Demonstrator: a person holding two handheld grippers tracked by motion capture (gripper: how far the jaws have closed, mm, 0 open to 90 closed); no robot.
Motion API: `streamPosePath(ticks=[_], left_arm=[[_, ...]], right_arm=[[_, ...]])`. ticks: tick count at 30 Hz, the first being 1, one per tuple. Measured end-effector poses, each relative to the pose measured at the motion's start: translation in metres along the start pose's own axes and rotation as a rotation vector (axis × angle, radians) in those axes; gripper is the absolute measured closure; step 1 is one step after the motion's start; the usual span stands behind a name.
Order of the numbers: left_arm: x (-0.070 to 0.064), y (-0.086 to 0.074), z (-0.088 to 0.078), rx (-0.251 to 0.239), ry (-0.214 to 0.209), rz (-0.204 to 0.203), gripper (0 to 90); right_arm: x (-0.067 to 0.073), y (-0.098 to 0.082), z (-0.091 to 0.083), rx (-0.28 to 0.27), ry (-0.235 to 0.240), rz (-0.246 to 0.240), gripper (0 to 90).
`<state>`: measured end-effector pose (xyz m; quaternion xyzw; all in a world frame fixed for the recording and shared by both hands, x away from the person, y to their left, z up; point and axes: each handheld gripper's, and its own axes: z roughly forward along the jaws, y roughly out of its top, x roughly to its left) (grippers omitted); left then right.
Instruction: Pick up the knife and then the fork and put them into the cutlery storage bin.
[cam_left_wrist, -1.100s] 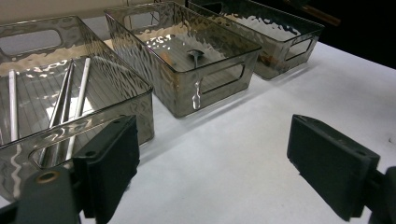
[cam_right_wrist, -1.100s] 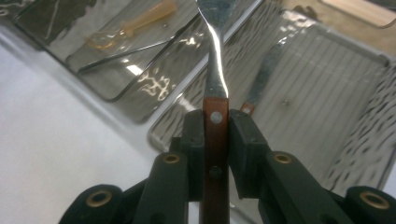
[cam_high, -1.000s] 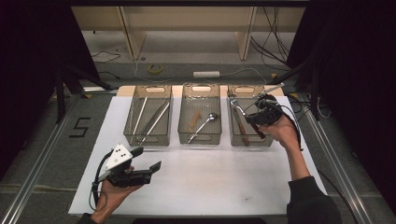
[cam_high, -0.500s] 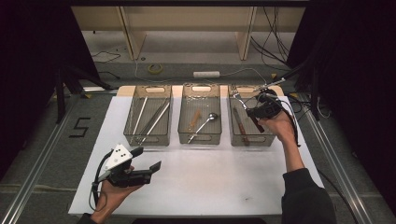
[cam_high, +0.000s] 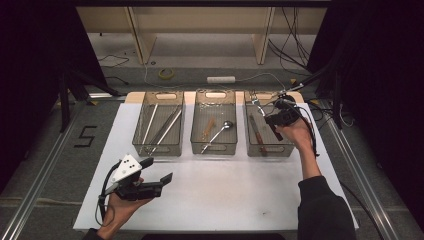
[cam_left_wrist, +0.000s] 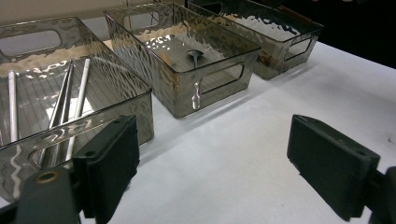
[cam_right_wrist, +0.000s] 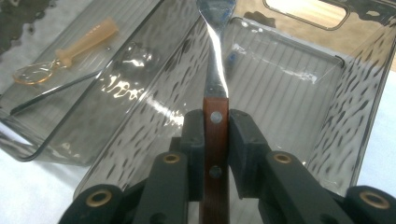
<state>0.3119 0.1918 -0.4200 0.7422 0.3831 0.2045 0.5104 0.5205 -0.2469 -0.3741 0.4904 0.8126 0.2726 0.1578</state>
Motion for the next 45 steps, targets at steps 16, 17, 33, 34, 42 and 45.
streamPosePath(ticks=[16, 17, 33, 34, 42, 45], left_arm=[[0.0, 0.0, 0.0, 0.0, -0.001, 0.0, 16.4], [0.0, 0.0, 0.0, 0.0, -0.001, 0.0, 16.3], [0.0, 0.0, 0.0, 0.001, -0.001, 0.003, 16.3], [0.0, 0.0, 0.0, 0.001, -0.001, 0.003, 16.4], [-0.001, 0.0, 0.0, 0.0, 0.0, 0.003, 16.3], [0.0, 0.0, 0.0, 0.002, -0.001, 0.004, 16.3]], right_arm=[[0.003, -0.003, 0.02, 0.038, -0.028, 0.02, 77.7], [0.002, -0.004, 0.02, 0.041, -0.025, 0.02, 77.7], [0.003, -0.011, 0.034, 0.079, -0.035, 0.052, 77.6], [0.002, -0.012, 0.034, 0.082, -0.034, 0.051, 77.6], [0.004, -0.014, 0.038, 0.098, -0.032, 0.055, 77.5], [0.004, -0.014, 0.041, 0.111, -0.028, 0.05, 77.4]])
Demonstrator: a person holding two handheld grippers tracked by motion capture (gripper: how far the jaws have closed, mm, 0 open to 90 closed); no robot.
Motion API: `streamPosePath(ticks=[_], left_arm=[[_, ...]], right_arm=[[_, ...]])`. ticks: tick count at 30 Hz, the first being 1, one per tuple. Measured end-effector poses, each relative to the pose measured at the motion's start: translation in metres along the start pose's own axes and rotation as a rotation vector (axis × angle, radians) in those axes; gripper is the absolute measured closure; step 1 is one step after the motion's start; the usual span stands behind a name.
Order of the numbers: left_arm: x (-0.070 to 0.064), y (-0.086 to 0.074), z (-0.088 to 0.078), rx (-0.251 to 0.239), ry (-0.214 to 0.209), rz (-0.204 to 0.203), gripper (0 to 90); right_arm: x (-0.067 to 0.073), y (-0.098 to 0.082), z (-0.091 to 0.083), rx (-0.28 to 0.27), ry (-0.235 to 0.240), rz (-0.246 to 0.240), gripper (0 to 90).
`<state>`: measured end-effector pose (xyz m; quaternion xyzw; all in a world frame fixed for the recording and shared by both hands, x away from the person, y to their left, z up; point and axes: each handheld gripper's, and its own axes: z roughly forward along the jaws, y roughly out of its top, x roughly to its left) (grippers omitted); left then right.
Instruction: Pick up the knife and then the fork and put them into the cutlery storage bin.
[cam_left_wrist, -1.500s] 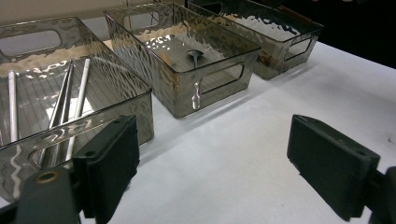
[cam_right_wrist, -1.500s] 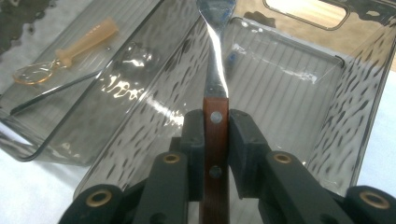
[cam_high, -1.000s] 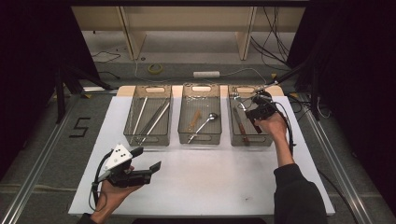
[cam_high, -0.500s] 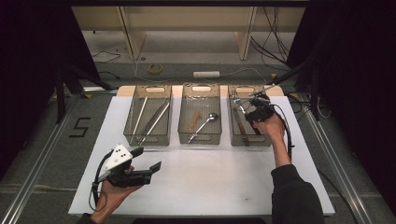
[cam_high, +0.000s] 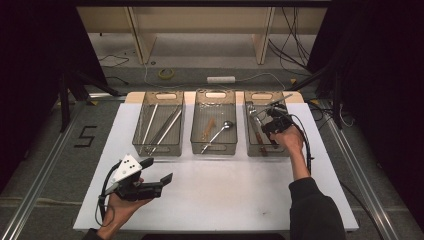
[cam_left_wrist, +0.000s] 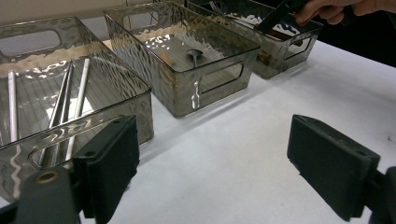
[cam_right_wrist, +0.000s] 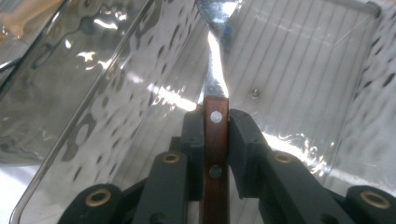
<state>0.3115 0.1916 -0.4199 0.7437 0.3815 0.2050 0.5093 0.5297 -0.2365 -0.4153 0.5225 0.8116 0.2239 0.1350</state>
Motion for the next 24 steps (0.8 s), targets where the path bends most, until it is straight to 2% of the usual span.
streamPosePath(ticks=[2, 3, 5, 7, 8, 10, 24], left_arm=[[0.0, 0.0, 0.0, -0.001, 0.0, 0.001, 16.3], [0.0, 0.0, 0.0, 0.0, 0.0, 0.001, 16.4], [0.0, 0.0, 0.0, 0.0, 0.0, 0.002, 16.3], [0.0, 0.0, 0.0, -0.002, 0.0, -0.001, 16.3], [0.0, 0.0, 0.0, 0.0, 0.0, -0.001, 16.4], [0.0, 0.0, 0.0, -0.001, 0.0, 0.0, 16.4], [0.0, 0.0, 0.0, -0.001, 0.001, -0.001, 16.4]], right_arm=[[0.001, 0.0, 0.001, 0.01, -0.003, -0.001, 77.2], [0.001, 0.0, 0.003, 0.024, 0.013, 0.003, 76.7], [0.002, 0.0, 0.005, 0.053, 0.023, -0.021, 75.9], [0.003, 0.0, 0.006, 0.046, 0.025, -0.011, 66.0], [0.003, 0.001, 0.005, 0.049, 0.041, -0.003, 64.4], [0.004, 0.002, 0.004, 0.041, 0.026, -0.018, 61.6], [0.002, 0.0, -0.007, -0.003, 0.058, 0.007, 53.6]])
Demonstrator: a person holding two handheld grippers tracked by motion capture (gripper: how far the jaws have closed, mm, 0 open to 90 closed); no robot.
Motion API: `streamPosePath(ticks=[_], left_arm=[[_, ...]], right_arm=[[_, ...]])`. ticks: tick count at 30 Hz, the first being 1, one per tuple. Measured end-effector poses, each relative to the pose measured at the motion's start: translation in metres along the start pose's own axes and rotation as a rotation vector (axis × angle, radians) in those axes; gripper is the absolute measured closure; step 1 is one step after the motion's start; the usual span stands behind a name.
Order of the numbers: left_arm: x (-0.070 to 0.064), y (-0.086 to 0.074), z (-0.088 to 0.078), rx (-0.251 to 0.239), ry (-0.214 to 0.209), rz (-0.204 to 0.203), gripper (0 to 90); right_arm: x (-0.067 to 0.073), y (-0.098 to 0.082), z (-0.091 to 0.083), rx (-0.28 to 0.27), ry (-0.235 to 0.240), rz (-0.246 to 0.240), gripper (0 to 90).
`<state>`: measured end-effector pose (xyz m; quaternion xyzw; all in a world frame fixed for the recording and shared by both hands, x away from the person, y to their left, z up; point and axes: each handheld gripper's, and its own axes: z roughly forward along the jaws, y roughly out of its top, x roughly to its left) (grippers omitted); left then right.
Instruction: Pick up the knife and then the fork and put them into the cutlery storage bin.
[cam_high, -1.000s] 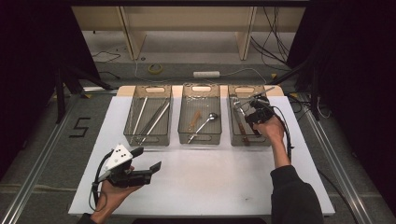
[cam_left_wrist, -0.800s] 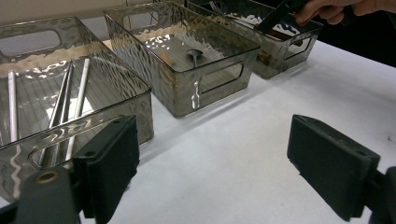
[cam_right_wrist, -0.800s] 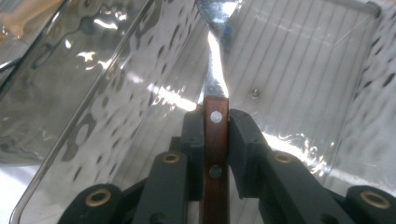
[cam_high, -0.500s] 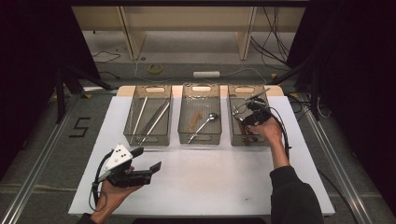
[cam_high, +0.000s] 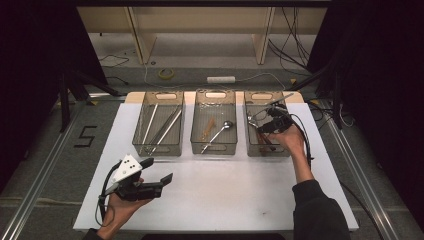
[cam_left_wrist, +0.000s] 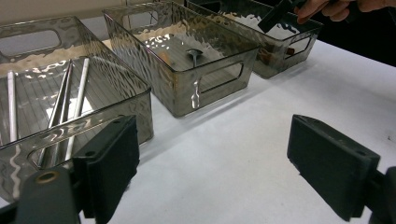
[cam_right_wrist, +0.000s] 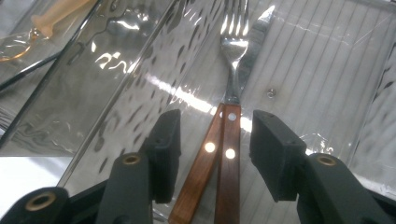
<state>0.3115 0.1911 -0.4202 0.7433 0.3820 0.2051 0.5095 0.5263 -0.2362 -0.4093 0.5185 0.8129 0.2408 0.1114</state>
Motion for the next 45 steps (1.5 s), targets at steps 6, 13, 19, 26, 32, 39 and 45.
streamPosePath(ticks=[6, 13, 19, 26, 32, 39, 45], left_arm=[[0.0, 0.0, 0.0, 0.0, 0.0, 0.003, 16.4], [0.0, 0.0, 0.0, 0.0, 0.0, 0.0, 16.3], [0.0, 0.0, 0.0, 0.001, -0.001, 0.002, 16.3], [0.0, 0.0, 0.0, 0.004, 0.0, 0.005, 16.3], [0.0, 0.0, 0.001, 0.004, -0.003, 0.003, 16.3], [0.0, 0.0, 0.0, 0.004, -0.005, 0.001, 16.3], [-0.001, 0.0, 0.001, 0.006, -0.007, 0.0, 16.3]], right_arm=[[0.0, 0.0, -0.005, -0.016, 0.002, -0.009, 51.6], [0.0, -0.001, -0.007, -0.026, 0.004, -0.012, 46.1], [0.002, -0.004, -0.011, -0.041, 0.0, -0.019, 40.8], [0.006, -0.007, -0.02, -0.088, 0.017, -0.026, 37.1], [0.01, -0.013, -0.026, -0.121, 0.039, -0.036, 34.2], [0.018, -0.022, -0.033, -0.17, 0.071, -0.035, 32.1], [0.026, -0.032, -0.041, -0.233, 0.087, -0.05, 31.3]])
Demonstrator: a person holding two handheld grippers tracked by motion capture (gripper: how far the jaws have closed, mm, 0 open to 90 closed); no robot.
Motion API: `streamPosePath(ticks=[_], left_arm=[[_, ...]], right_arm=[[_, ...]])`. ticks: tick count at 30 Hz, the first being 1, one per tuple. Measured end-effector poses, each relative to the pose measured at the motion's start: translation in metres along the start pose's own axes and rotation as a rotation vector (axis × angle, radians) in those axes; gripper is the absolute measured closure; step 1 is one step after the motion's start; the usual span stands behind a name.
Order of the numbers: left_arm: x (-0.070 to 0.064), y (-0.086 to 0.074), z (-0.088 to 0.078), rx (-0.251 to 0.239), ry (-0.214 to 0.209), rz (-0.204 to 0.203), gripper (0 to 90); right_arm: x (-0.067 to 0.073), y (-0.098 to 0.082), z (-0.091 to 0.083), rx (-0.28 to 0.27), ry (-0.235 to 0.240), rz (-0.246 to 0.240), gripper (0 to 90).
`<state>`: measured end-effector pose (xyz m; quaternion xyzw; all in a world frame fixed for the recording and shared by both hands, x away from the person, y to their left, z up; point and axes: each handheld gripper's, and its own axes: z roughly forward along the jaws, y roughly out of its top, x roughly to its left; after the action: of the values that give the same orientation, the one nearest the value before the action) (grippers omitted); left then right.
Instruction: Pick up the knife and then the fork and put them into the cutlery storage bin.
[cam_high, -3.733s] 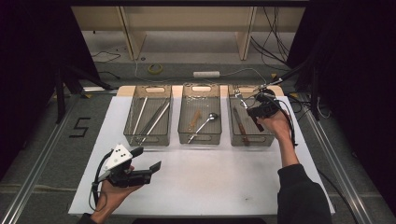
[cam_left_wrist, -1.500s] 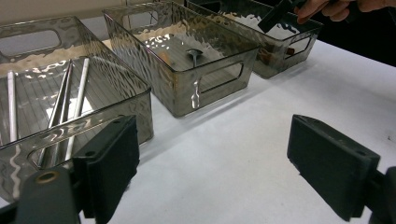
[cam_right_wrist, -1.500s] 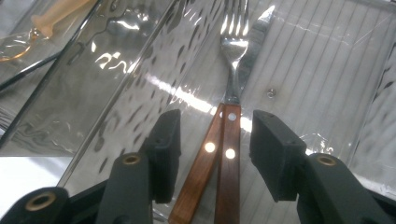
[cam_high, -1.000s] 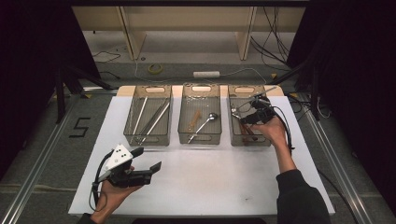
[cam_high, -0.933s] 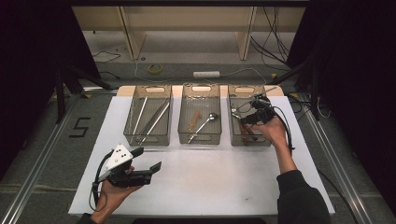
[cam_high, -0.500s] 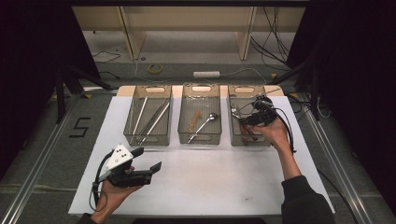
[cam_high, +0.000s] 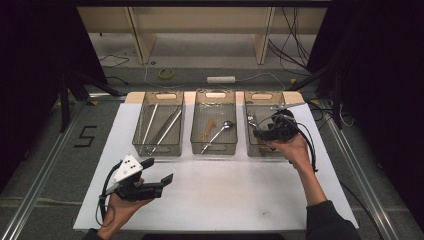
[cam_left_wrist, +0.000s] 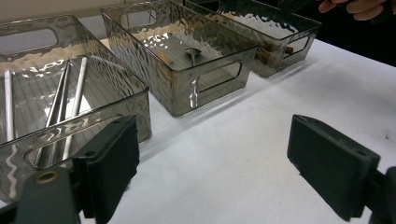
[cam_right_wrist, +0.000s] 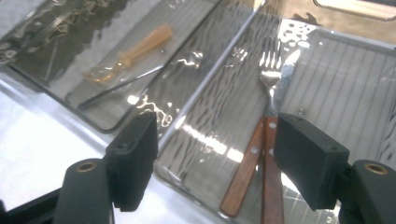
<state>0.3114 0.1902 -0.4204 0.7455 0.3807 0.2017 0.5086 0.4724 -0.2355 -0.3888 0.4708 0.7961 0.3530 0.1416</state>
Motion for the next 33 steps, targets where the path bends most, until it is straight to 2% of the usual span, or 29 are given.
streamPosePath(ticks=[7, 15, 26, 33], left_arm=[[0.0, 0.0, 0.0, 0.0, 0.0, -0.001, 16.3], [0.0, 0.0, 0.0, 0.001, -0.001, -0.003, 16.3], [0.0, 0.0, 0.001, 0.005, -0.005, -0.004, 16.3], [-0.001, 0.001, 0.002, 0.006, -0.006, -0.001, 16.2]], right_arm=[[0.011, -0.009, -0.007, -0.048, 0.016, -0.015, 30.1], [0.024, -0.022, -0.017, -0.133, 0.079, -0.018, 29.5], [0.034, -0.035, -0.026, -0.2, 0.13, -0.039, 27.5], [0.041, -0.043, -0.027, -0.218, 0.167, -0.056, 26.3]])
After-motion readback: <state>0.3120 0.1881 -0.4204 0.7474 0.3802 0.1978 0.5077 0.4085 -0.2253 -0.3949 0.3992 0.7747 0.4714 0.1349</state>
